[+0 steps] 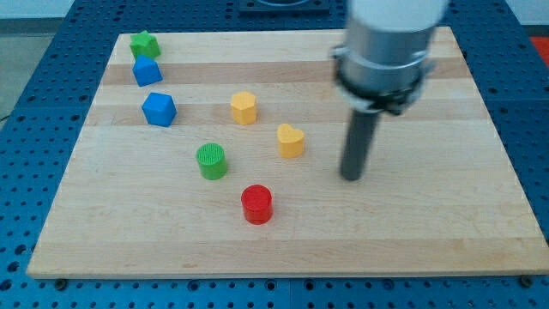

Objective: Move the heart to the left bottom of the red star

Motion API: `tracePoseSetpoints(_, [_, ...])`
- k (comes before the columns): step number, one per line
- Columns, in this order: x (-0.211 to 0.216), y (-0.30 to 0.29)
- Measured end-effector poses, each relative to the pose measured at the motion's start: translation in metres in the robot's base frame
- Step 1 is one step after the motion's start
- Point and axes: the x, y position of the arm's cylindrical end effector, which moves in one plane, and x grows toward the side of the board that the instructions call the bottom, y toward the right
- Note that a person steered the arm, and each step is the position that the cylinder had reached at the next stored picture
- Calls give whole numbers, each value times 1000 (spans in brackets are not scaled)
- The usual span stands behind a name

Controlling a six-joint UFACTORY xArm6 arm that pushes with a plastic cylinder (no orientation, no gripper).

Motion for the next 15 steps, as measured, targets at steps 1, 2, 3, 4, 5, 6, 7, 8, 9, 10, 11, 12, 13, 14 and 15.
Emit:
tracePoseSetpoints(1, [-23, -61])
tracePoseSetpoints(2, [-49, -35])
tracePoseSetpoints(3, [-67, -5])
tracePoseSetpoints(4, [-40, -13])
tracePoseSetpoints(5, [-21, -45])
tracePoseSetpoints(6, [-75, -60])
tracePoseSetpoints(7, [-90, -35])
tracePoseSetpoints(8, [-89, 2])
tracePoseSetpoints(9, [-90, 2])
tracePoseSetpoints(10, [-115, 16])
tracePoseSetpoints(11, [-162, -37])
tracePoseSetpoints(12, [-223, -114])
tracePoseSetpoints(13, [-265, -173])
tracePoseSetpoints(14, [-262, -234])
tracePoseSetpoints(15, [-248, -280])
